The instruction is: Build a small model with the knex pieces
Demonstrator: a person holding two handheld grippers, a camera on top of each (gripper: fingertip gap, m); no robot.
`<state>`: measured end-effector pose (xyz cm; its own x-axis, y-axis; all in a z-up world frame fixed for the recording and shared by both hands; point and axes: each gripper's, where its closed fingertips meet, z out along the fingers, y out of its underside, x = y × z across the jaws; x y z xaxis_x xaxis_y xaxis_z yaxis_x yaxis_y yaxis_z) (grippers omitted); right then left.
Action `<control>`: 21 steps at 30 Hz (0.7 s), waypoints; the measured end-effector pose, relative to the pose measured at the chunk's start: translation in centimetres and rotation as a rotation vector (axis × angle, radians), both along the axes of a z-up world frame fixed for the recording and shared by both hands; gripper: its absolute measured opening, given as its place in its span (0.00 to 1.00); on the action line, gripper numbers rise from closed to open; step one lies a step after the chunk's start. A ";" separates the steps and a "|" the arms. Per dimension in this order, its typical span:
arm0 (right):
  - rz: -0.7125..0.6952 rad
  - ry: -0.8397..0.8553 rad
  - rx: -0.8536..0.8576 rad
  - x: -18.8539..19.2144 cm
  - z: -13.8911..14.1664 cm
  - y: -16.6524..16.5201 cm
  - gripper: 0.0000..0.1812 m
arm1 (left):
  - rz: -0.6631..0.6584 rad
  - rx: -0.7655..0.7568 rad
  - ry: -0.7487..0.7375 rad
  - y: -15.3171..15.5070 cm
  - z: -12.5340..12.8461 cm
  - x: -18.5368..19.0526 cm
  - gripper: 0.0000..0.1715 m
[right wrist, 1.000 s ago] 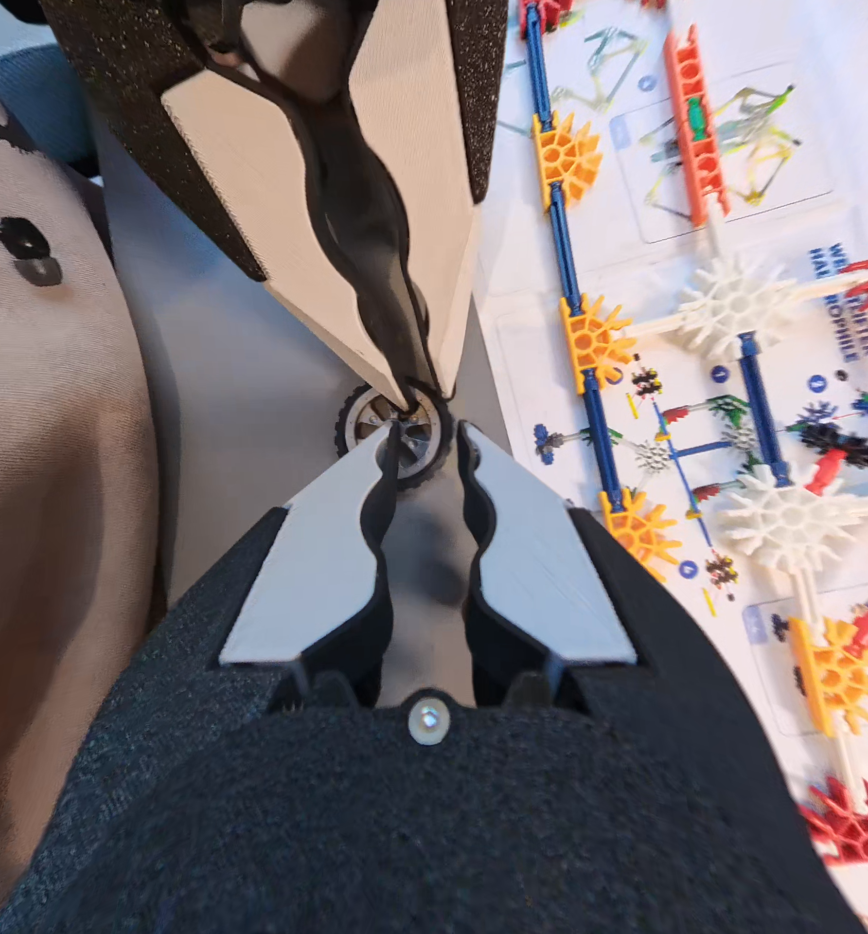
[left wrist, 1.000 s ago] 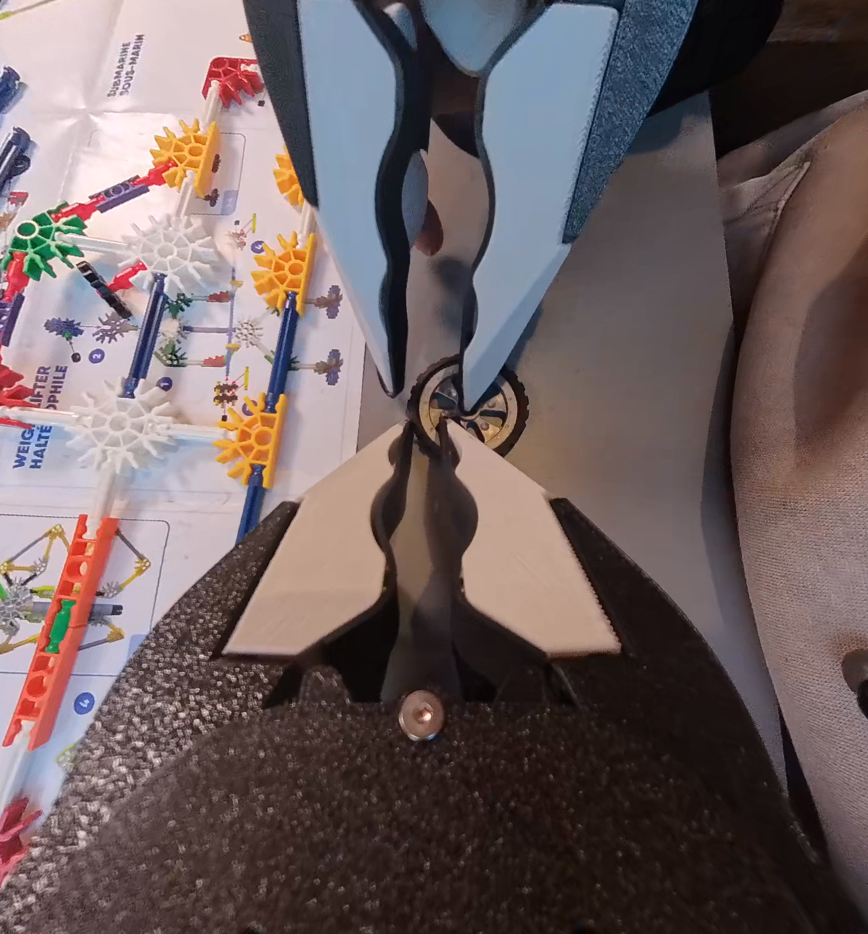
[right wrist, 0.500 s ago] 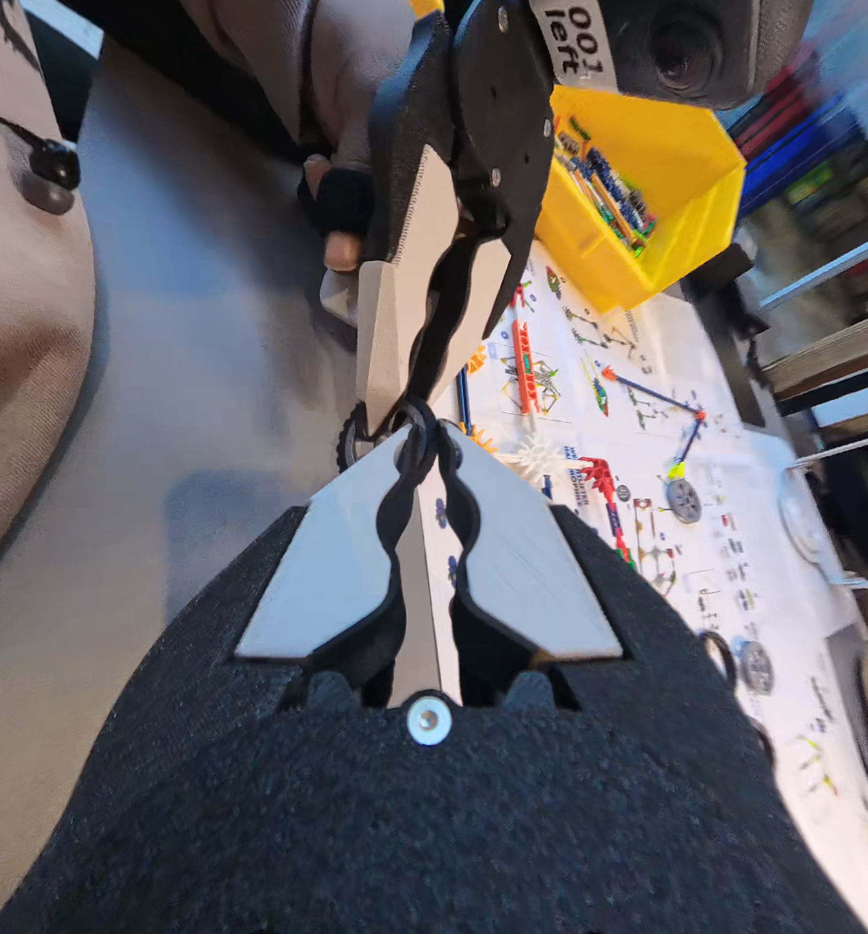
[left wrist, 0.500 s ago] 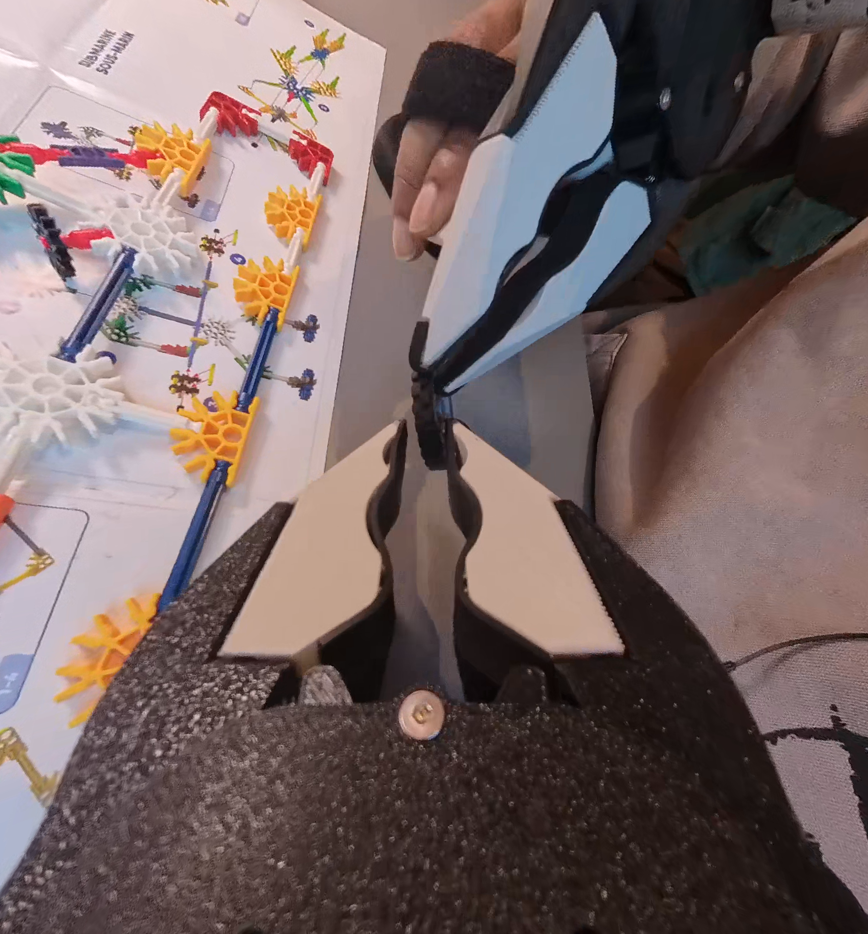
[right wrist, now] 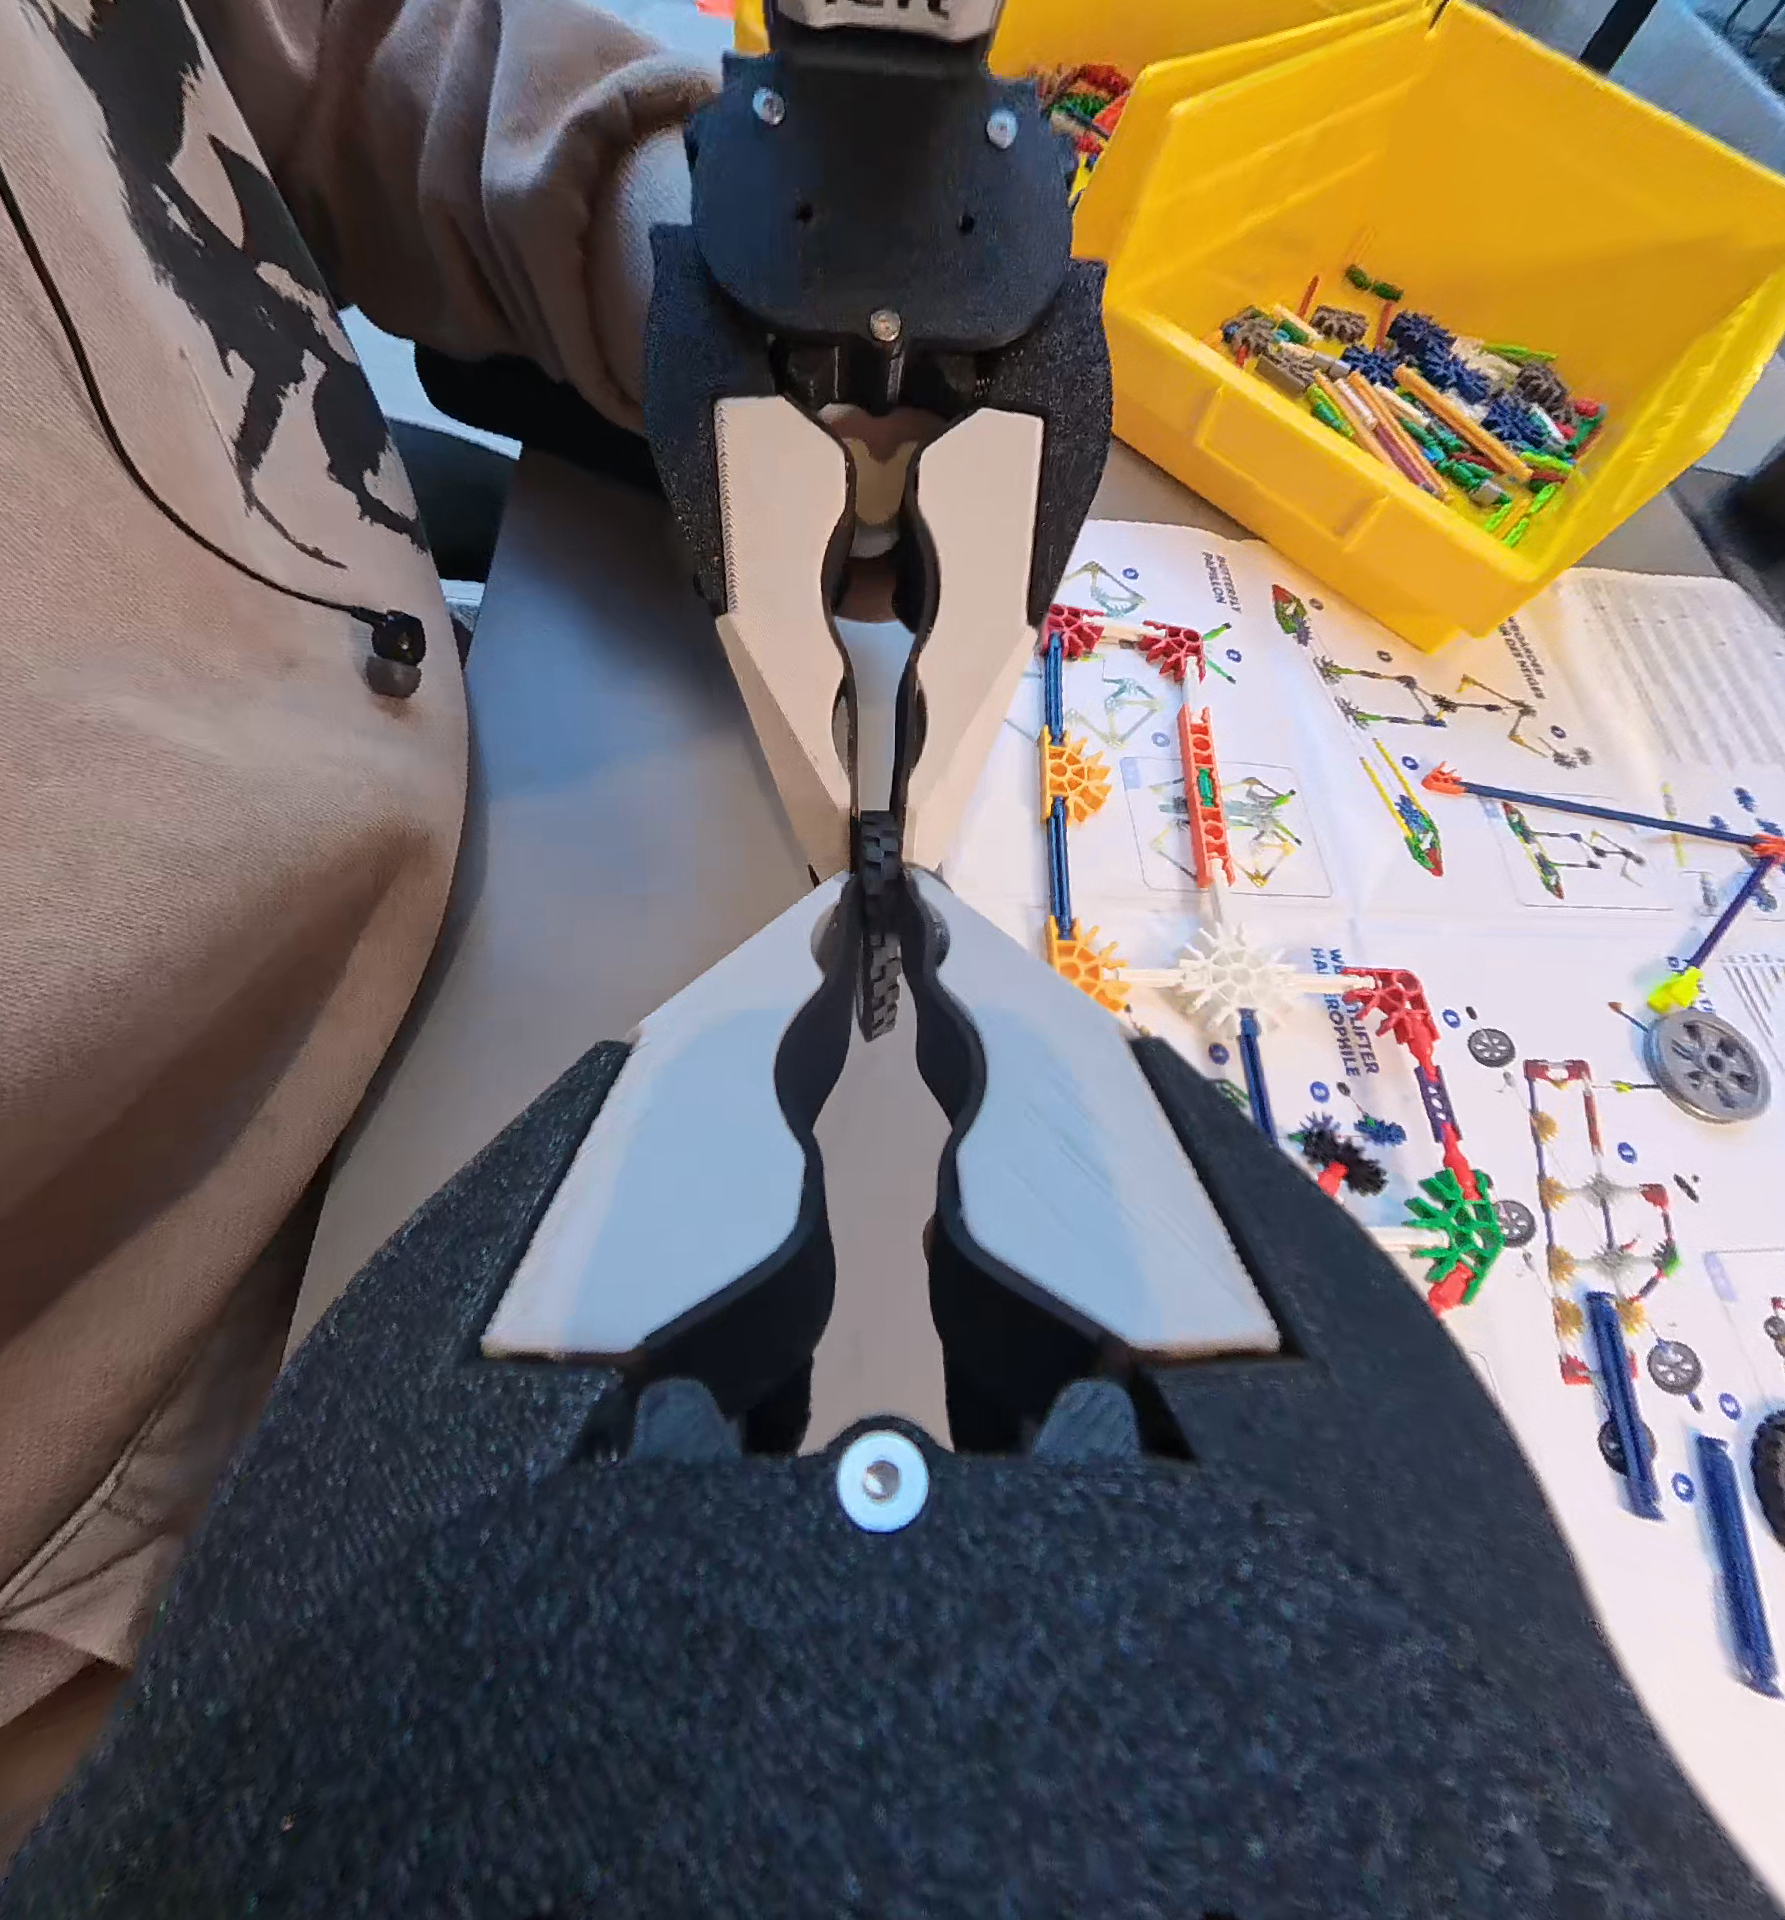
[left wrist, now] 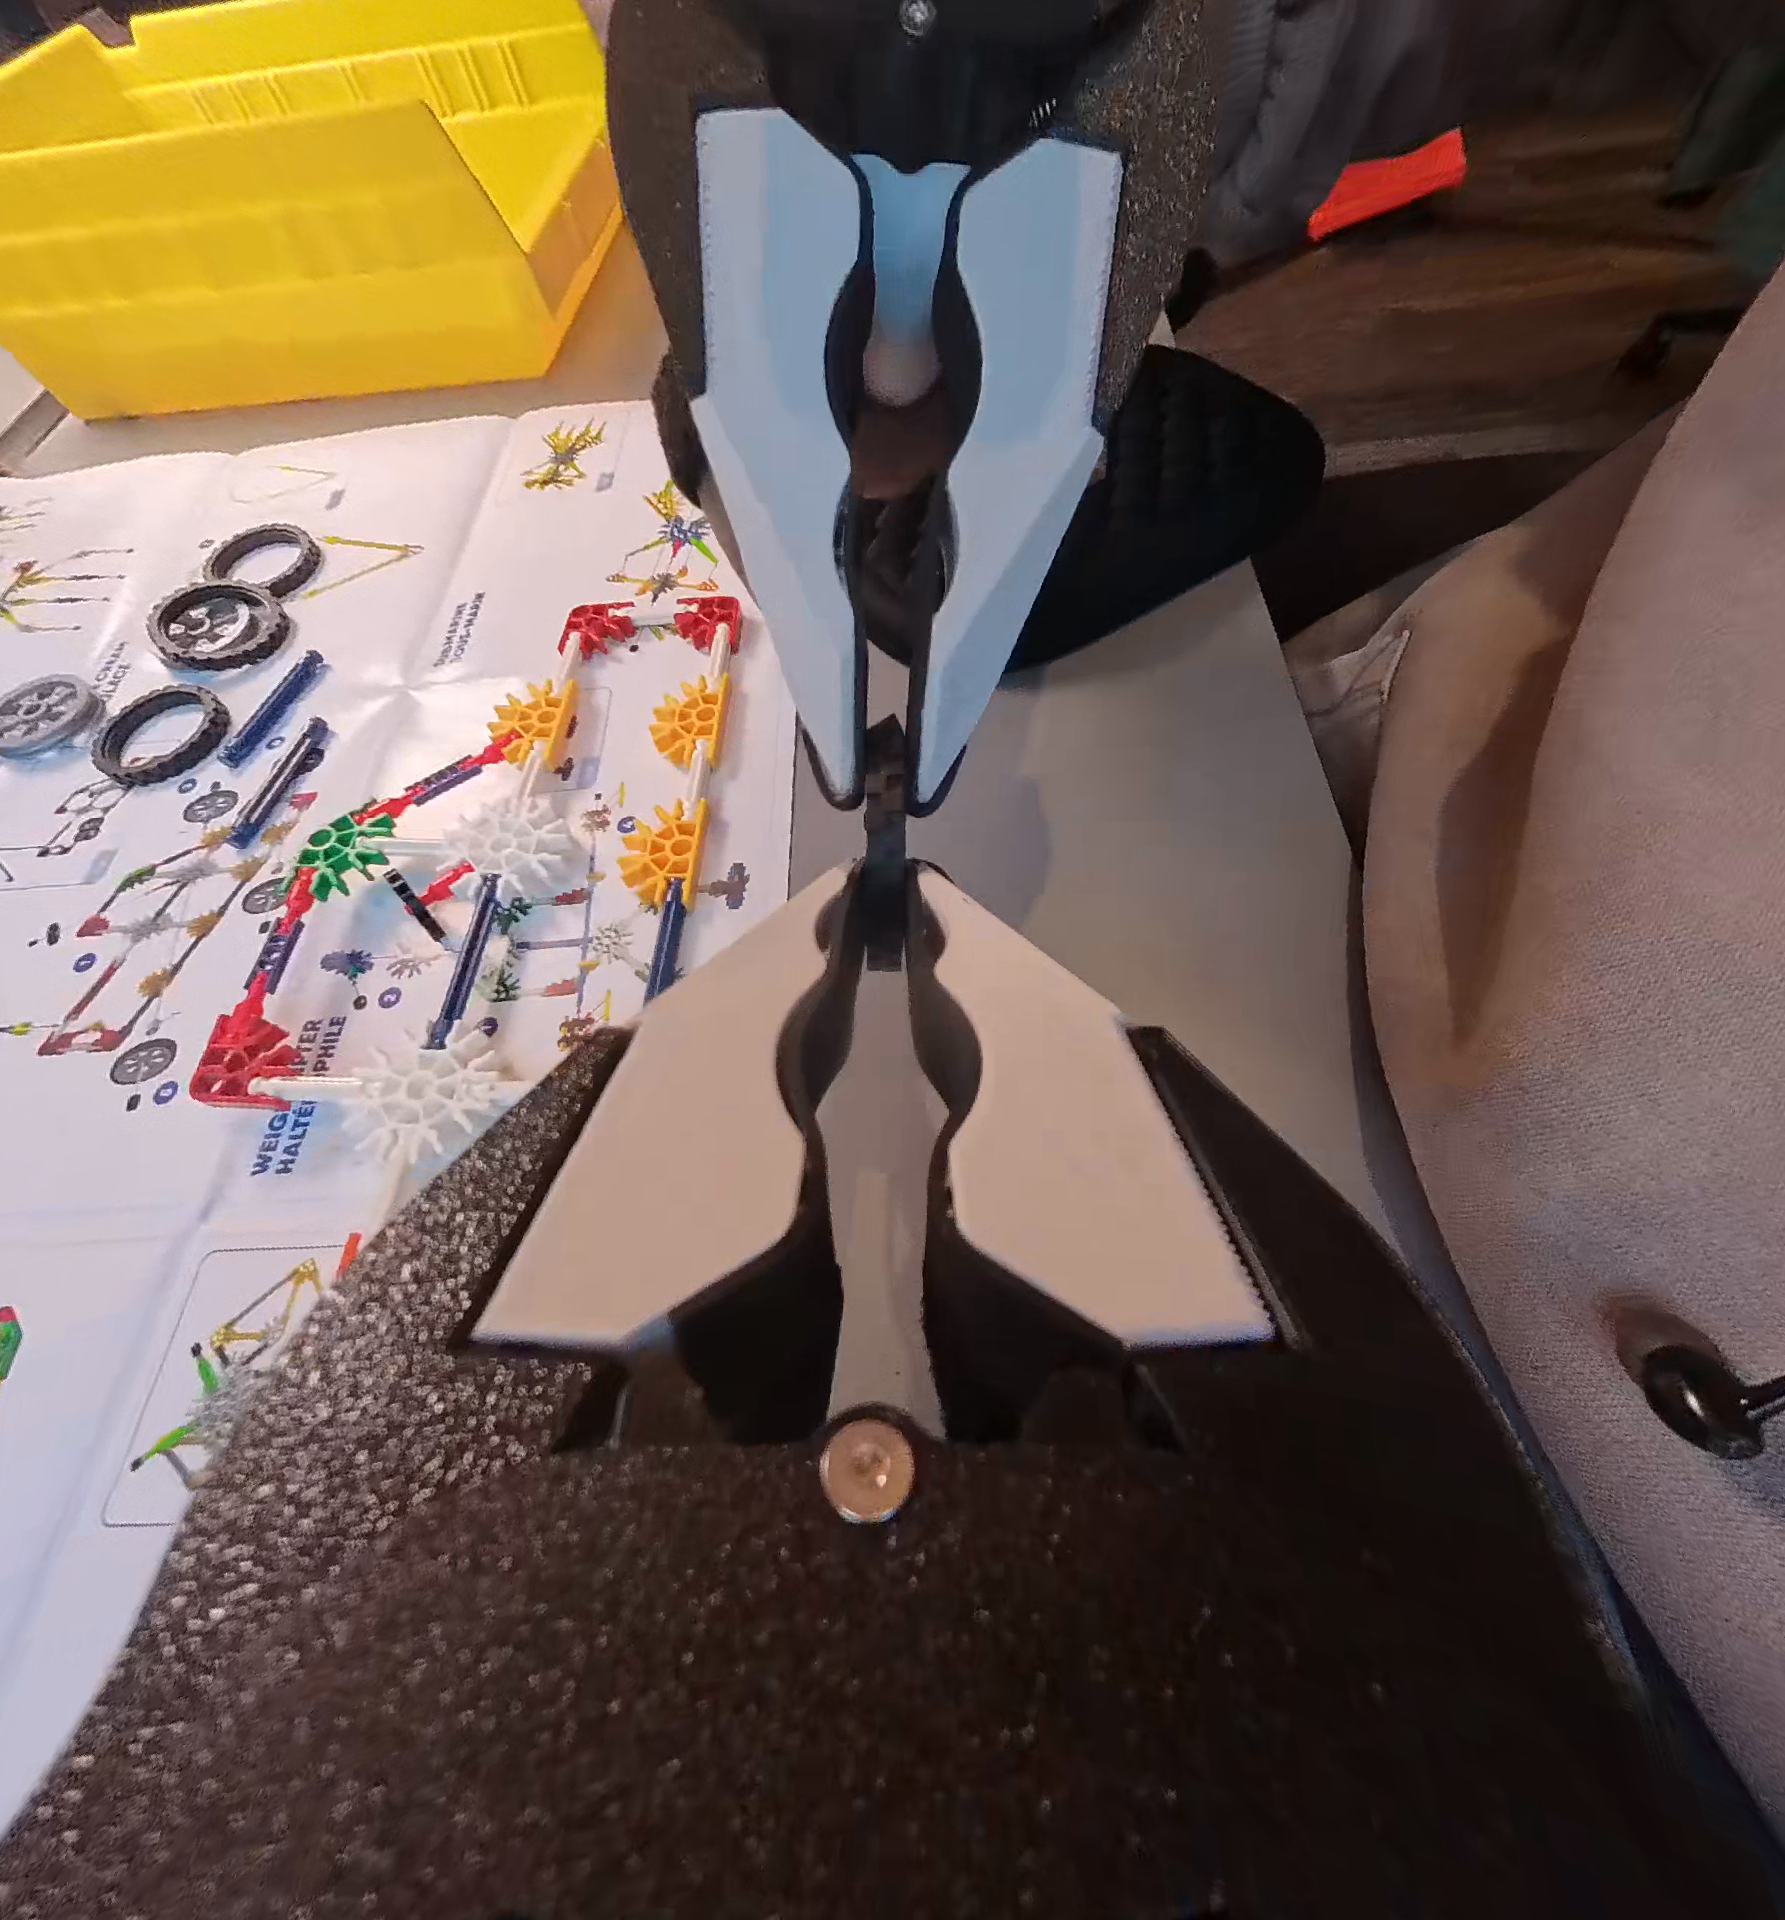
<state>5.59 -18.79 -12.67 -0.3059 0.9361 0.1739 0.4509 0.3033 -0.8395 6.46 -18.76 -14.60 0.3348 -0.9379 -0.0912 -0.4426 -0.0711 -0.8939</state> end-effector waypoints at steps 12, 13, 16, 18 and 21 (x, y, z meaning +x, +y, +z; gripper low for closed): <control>-0.214 0.324 0.318 -1.2 4.9 1.5 0.04 | -0.061 -0.717 -0.701 0.2 5.5 -0.1 0.02; -0.242 0.346 0.363 -1.2 5.3 1.6 0.05 | -0.068 -0.759 -0.753 0.3 5.9 -0.2 0.02; -0.320 0.399 0.482 -1.3 5.8 2.2 0.04 | -0.066 -0.848 -0.865 0.7 6.7 -0.6 0.03; -0.344 0.411 0.546 -1.3 6.0 2.3 0.05 | -0.055 -0.876 -0.910 0.9 6.9 -0.8 0.03; -0.393 0.438 0.340 -1.5 6.2 2.7 0.05 | -0.038 -0.845 -0.924 1.1 7.2 -1.0 0.02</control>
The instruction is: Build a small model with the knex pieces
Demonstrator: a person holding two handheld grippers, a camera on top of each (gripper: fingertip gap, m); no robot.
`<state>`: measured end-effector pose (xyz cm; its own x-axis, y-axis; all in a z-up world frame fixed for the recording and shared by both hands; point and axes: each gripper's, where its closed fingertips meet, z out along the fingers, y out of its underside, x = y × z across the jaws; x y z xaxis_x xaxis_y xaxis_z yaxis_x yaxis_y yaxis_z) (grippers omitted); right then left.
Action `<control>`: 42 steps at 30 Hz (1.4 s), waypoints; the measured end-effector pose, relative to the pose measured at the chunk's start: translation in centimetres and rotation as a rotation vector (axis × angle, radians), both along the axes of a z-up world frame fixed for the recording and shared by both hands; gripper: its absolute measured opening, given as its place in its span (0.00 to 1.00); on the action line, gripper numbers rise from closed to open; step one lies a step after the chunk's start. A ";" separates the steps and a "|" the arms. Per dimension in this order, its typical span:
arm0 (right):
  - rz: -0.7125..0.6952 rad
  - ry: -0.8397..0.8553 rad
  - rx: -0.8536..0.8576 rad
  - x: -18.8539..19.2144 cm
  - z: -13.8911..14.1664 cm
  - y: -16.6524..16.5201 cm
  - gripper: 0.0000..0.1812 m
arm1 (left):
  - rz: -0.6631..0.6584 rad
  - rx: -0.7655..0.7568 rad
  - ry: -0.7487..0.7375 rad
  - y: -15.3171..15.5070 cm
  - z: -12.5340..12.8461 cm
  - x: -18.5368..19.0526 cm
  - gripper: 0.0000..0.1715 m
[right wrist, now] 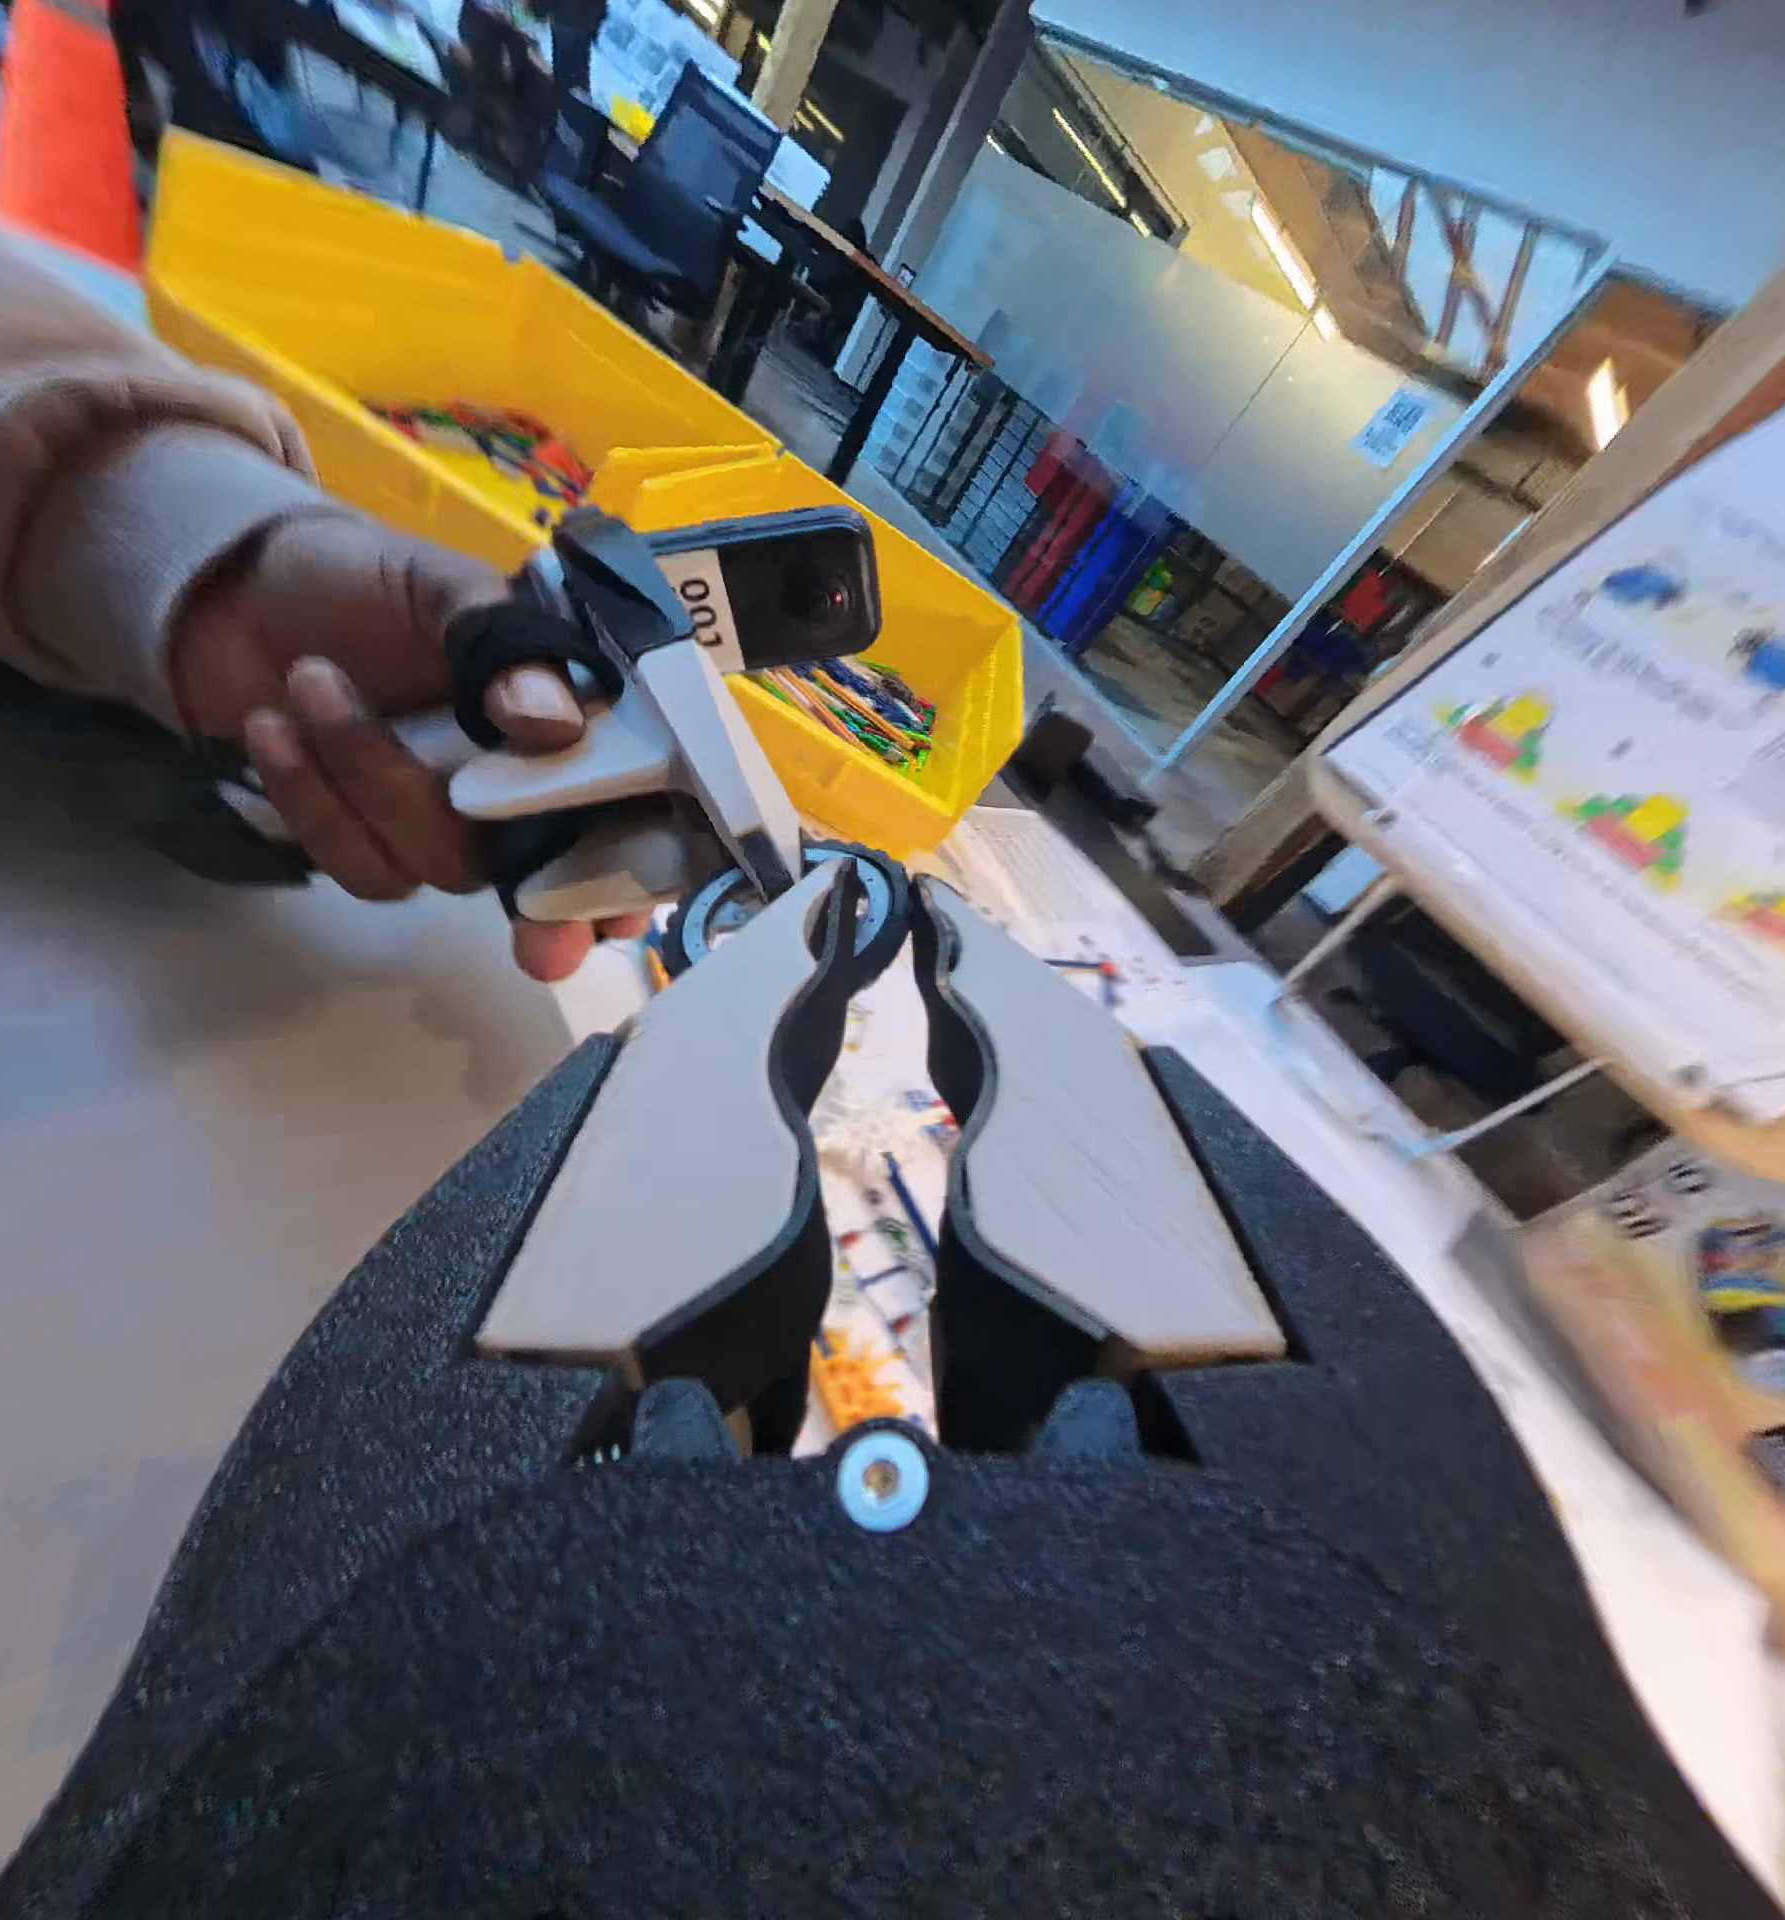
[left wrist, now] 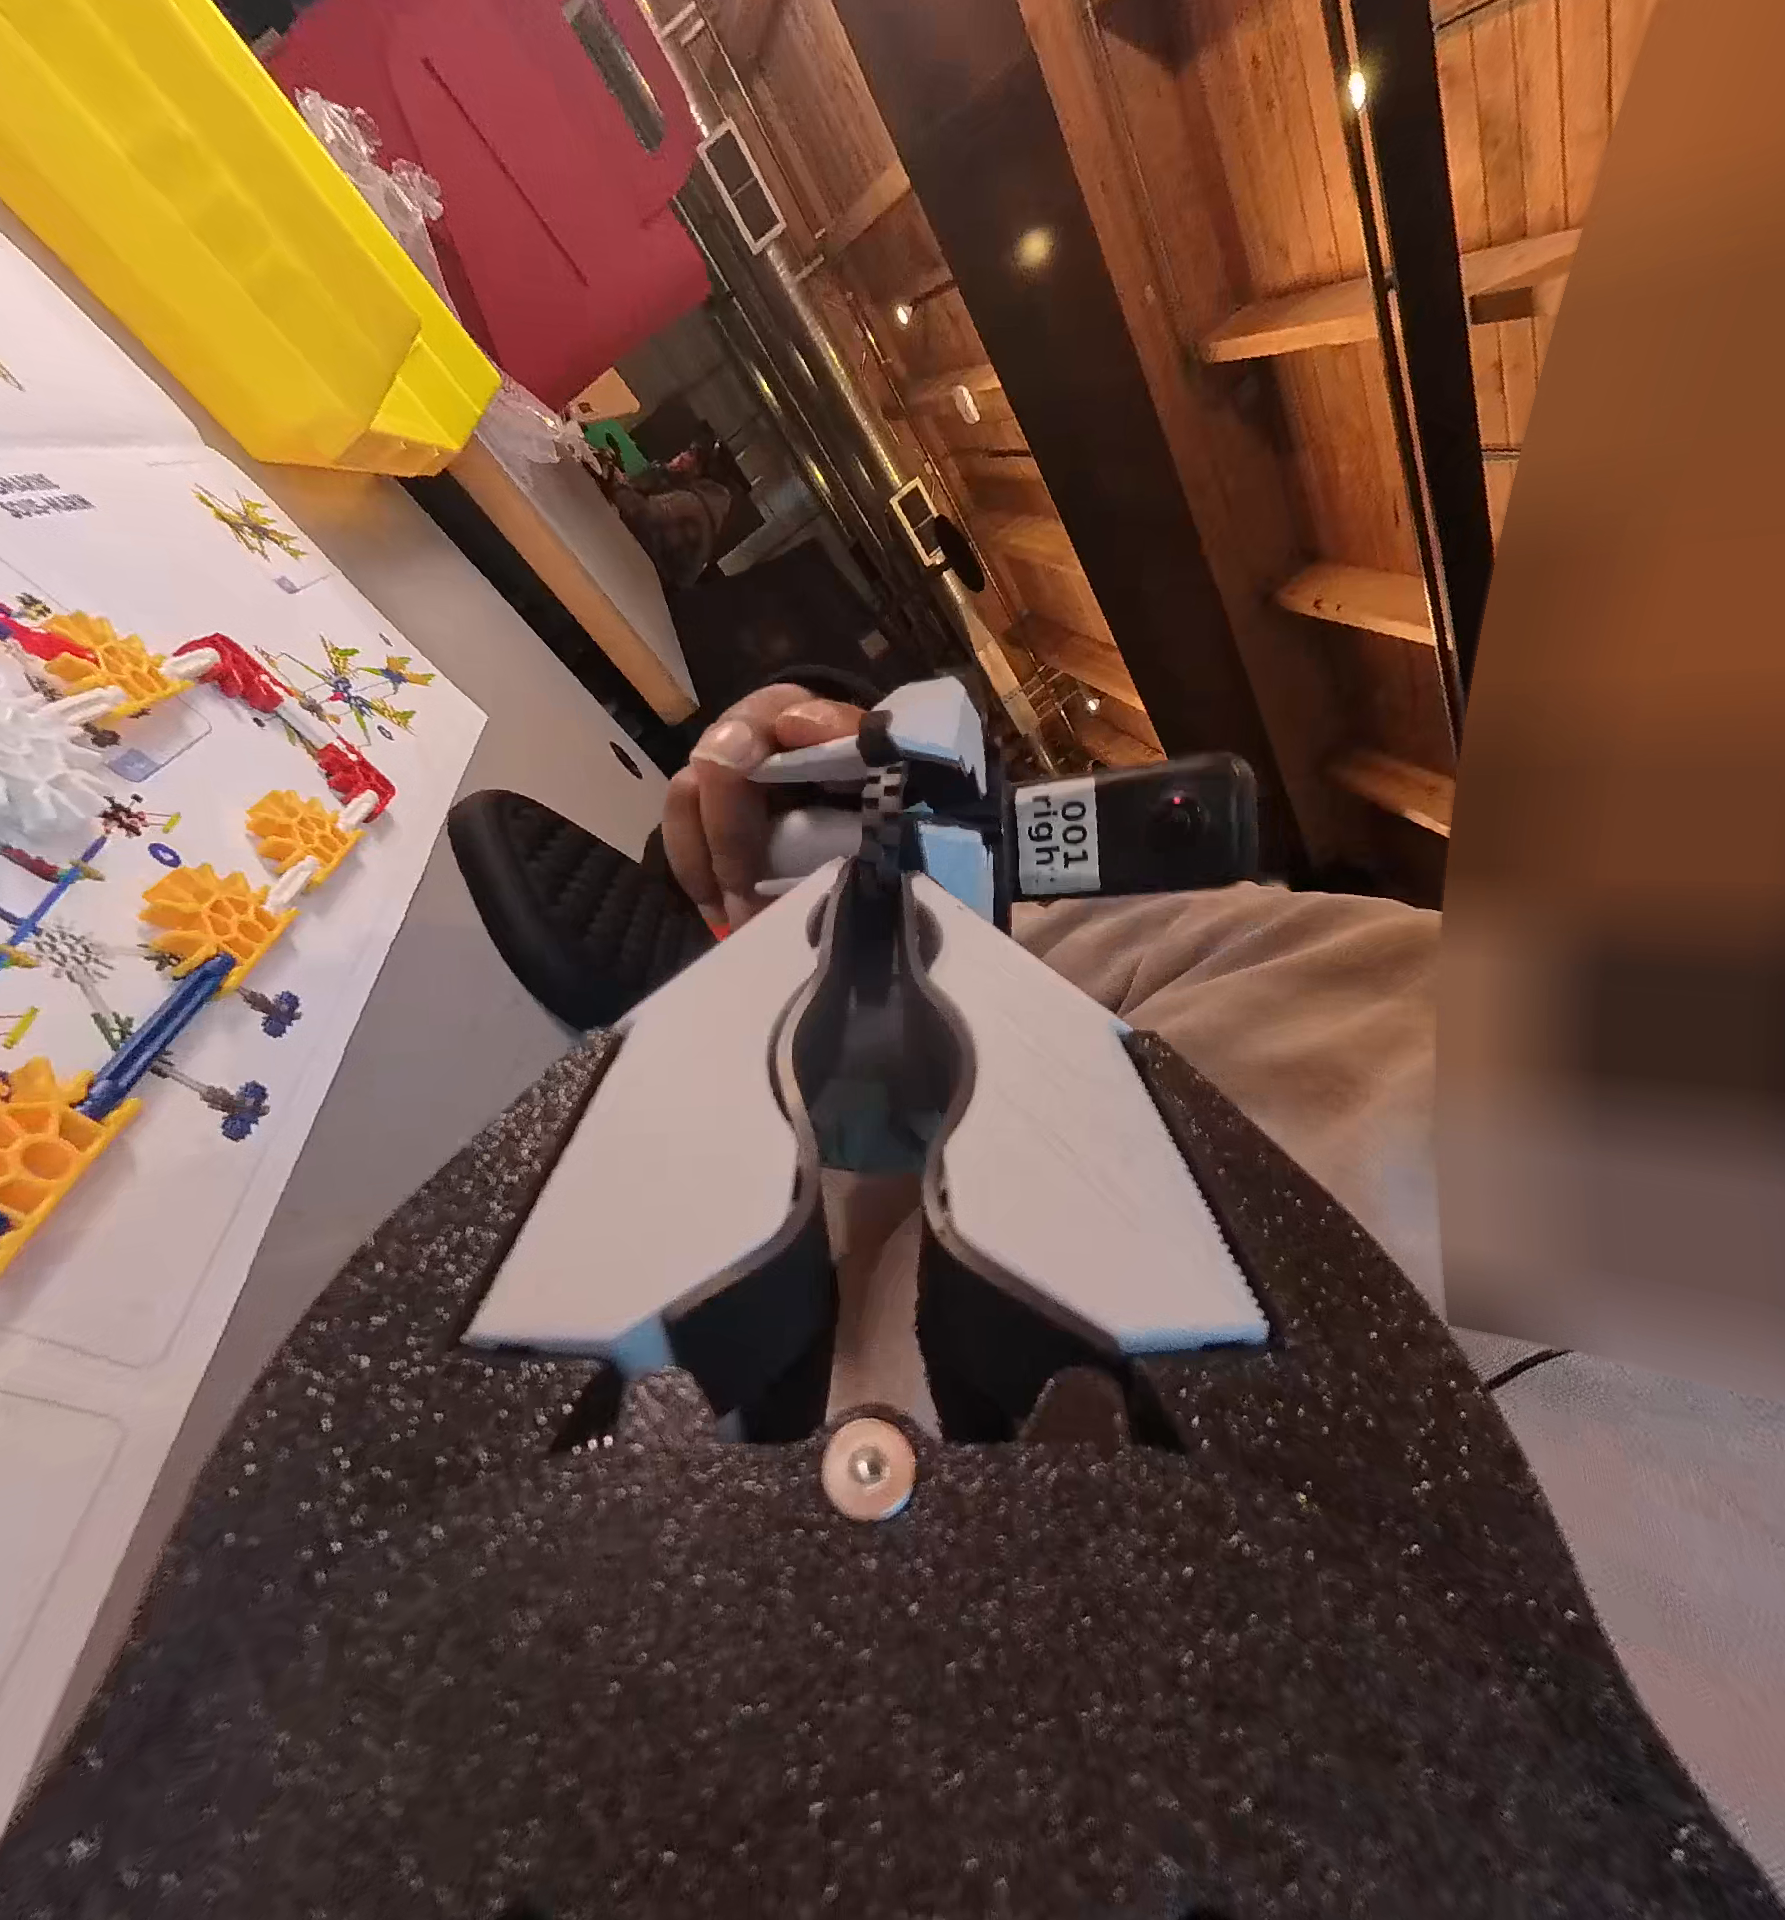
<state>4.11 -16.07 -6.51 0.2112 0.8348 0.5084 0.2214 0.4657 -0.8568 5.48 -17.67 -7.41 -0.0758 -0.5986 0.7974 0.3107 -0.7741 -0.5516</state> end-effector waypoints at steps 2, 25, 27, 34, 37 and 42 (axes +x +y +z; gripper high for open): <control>0.077 0.052 -0.307 -0.2 0.2 0.1 0.05 | 0.031 0.082 0.044 0.1 0.2 -0.2 0.02; 0.147 -0.132 -0.294 0.2 -0.5 1.1 0.03 | 0.264 0.488 0.436 1.3 -0.6 -1.2 0.03; 0.106 -0.088 -0.238 0.1 0.0 1.4 0.03 | 0.273 0.433 0.388 1.4 -0.3 -1.2 0.03; -0.116 -0.006 0.024 -0.2 0.5 2.1 0.03 | 0.231 0.178 0.170 1.8 0.0 -1.2 0.03; -0.069 0.035 -0.121 -0.3 0.2 2.0 0.03 | 0.225 0.198 0.176 1.9 -0.2 -1.3 0.02; 0.288 0.067 -0.771 0.1 0.6 0.8 0.04 | 0.201 0.330 0.226 1.1 0.3 -0.8 0.03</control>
